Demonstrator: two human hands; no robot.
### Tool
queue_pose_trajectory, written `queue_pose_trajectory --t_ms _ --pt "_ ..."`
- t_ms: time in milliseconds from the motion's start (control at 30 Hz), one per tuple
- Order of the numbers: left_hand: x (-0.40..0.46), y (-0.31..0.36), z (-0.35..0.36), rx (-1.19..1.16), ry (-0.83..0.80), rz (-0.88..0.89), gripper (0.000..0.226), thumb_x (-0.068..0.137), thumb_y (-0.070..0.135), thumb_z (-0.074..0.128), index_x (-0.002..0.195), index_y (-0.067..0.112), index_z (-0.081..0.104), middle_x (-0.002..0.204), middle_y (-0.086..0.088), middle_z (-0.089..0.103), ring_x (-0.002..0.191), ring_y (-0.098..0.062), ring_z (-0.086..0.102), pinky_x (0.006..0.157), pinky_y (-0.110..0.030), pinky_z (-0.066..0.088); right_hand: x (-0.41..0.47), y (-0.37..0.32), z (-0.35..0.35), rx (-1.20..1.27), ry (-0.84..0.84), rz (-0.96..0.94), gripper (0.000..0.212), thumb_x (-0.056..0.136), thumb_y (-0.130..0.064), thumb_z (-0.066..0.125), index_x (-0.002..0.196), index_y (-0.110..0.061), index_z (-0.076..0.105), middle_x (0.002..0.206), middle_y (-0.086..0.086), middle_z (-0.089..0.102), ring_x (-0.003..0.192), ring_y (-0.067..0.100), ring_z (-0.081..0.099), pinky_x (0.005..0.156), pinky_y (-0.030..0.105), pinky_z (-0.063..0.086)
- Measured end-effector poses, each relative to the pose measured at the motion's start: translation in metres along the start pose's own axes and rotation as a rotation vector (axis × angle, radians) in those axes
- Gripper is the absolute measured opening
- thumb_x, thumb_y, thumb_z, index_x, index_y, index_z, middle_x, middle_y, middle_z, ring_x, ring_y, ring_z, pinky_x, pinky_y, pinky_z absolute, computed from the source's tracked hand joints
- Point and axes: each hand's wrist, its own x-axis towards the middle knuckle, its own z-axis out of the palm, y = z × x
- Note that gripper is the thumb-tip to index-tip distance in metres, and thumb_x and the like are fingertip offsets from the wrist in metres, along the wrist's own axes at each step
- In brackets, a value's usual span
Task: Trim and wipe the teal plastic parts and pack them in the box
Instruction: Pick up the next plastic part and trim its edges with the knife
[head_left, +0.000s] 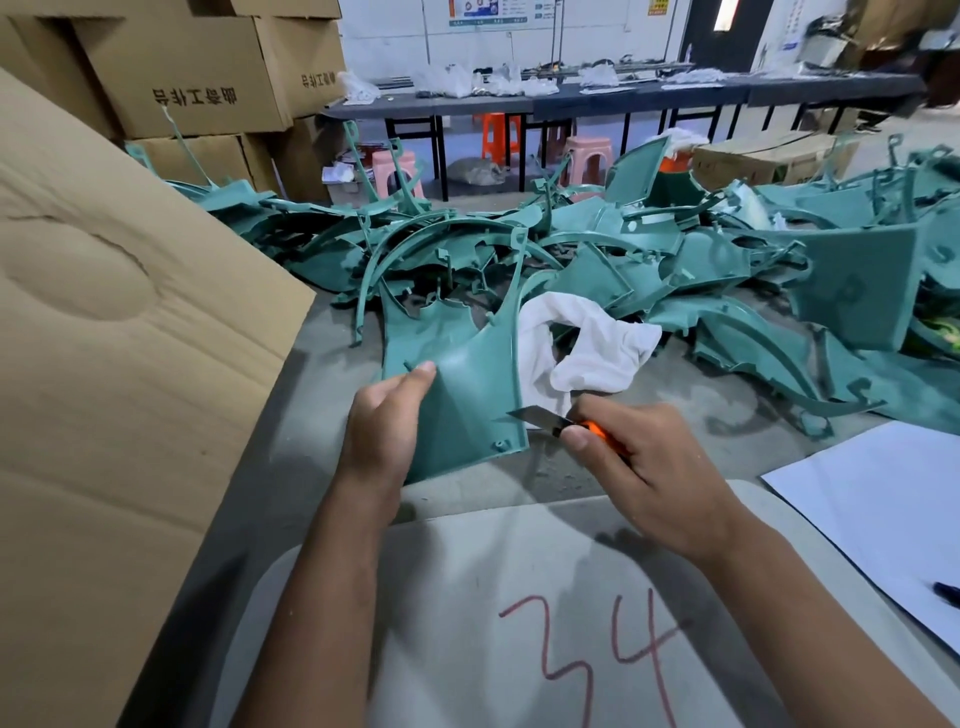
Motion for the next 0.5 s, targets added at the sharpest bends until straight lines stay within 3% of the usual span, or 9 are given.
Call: queue_pose_trajectory --t_ms 133,233,333,433,500 --pt "-0.002 -0.002 0.003 0.238 -0.163 0.089 0.089 0.073 0.076 0.053 0.086 -0.012 0.058 0.077 -0.011 0.057 0.072 -0.020 0.054 0.069 -0.037 0.038 0.000 -0.002 -0.003 -0.046 0.078 0.013 0.039 0.107 -0.042 0.046 0.077 -0.017 0.049 0.057 -0.013 0.041 0.052 0.011 0.043 0.050 0.034 0.036" --pt "-0.007 -0.005 0.010 0.202 -0.235 0.111 0.074 0.082 0.068 0.057 0.077 -0.005 0.059 0.075 -0.007 0.052 0.069 -0.017 0.047 0.066 -0.034 0.034 0.000 -0.002 -0.004 -0.085 0.170 0.038 0.037 0.107 -0.040 0.045 0.078 -0.017 0.048 0.055 -0.016 0.040 0.050 0.011 0.042 0.050 0.030 0.033" --pt "-0.006 -0.006 0.009 0.095 -0.232 0.099 0.053 0.093 0.056 0.061 0.072 0.008 0.057 0.063 -0.004 0.045 0.055 -0.015 0.040 0.052 -0.026 0.028 -0.001 0.005 -0.009 -0.127 0.295 0.108 0.037 0.107 -0.040 0.045 0.077 -0.019 0.045 0.052 -0.011 0.038 0.047 0.012 0.039 0.048 0.024 0.026" --pt "-0.004 -0.006 -0.001 0.073 -0.299 0.104 0.067 0.082 0.065 0.061 0.071 -0.001 0.054 0.064 -0.009 0.044 0.056 -0.018 0.040 0.051 -0.028 0.027 -0.002 0.015 -0.016 -0.187 0.400 0.213 0.038 0.108 -0.037 0.046 0.074 -0.022 0.043 0.050 -0.007 0.039 0.047 0.016 0.040 0.046 0.026 0.027" --pt "-0.005 -0.006 -0.007 0.138 -0.335 0.164 0.062 0.082 0.065 0.061 0.065 0.006 0.050 0.061 -0.006 0.044 0.055 -0.017 0.041 0.051 -0.026 0.029 -0.003 0.022 -0.019 -0.259 0.457 0.286 0.043 0.109 -0.037 0.047 0.069 -0.028 0.036 0.049 -0.008 0.038 0.049 0.013 0.043 0.046 0.022 0.027"
